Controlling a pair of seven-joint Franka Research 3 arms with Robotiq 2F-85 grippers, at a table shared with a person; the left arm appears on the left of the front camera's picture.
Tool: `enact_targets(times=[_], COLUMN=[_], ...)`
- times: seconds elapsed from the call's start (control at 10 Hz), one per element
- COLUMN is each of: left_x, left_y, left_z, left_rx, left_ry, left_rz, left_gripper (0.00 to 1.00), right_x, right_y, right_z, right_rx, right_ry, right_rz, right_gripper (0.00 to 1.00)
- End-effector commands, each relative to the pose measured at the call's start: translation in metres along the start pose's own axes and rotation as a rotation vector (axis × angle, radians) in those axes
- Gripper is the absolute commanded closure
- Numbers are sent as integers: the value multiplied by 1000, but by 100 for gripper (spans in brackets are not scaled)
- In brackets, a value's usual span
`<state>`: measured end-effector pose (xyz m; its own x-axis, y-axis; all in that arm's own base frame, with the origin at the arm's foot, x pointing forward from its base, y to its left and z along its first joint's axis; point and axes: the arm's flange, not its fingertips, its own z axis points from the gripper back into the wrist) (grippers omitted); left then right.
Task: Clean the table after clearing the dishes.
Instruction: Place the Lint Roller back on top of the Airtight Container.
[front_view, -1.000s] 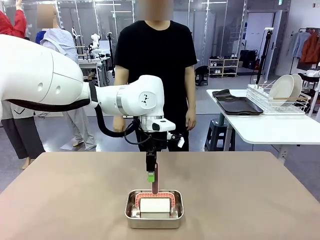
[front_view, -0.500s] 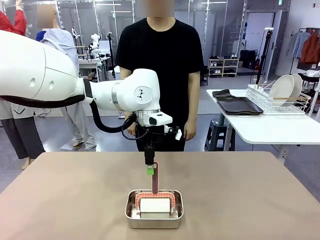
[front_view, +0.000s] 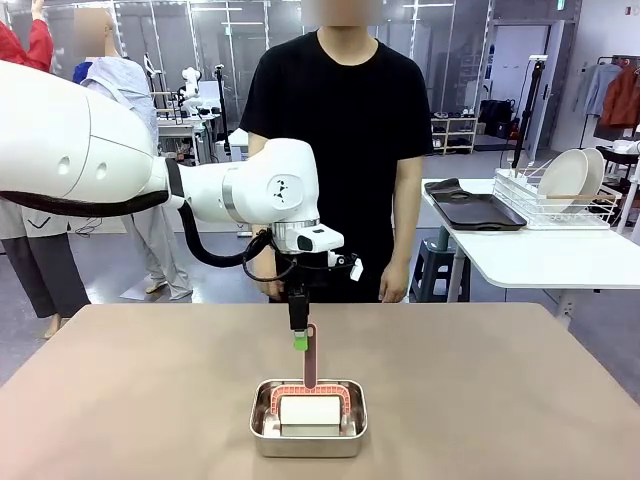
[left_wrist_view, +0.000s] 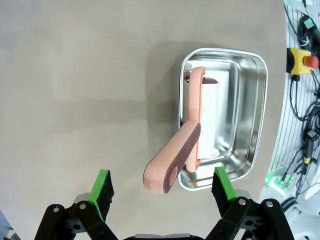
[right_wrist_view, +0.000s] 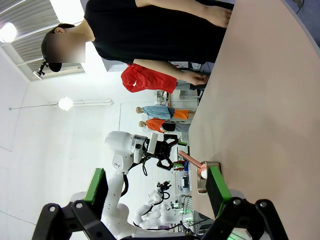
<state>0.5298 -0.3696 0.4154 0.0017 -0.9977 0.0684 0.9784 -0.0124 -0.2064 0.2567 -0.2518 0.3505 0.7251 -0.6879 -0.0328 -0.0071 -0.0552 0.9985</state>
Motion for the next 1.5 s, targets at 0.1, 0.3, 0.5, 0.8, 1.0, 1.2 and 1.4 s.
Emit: enact_targets(times=[0.1, 0.3, 0.5, 0.8, 1.0, 1.2, 1.4], left_x=[0, 0, 0, -64, -156, -271, -415], left_y=[-1, -1, 0, 38, 38, 13, -39], left_z=[2, 2, 0, 78, 117, 134, 127], left_rx=[-6, -6, 0, -67, -93, -210, -247], left_ry=[4, 4, 0, -220, -450, -744, -1005], left_rz=[5, 5, 0, 269, 490, 688, 874], left_gripper=[0, 0, 0, 0, 0, 0, 0], right_x=[-6, -6, -6, -6, -6, -6, -6], right_y=[2, 2, 2, 2, 2, 2, 2], right_z=[0, 0, 0, 0, 0, 0, 0], right_rx=[3, 3, 3, 3, 3, 3, 3], right_ry=[5, 5, 5, 5, 5, 5, 5], right_rz=[7, 7, 7, 7, 7, 7, 7], right_gripper=[0, 0, 0, 0, 0, 0, 0])
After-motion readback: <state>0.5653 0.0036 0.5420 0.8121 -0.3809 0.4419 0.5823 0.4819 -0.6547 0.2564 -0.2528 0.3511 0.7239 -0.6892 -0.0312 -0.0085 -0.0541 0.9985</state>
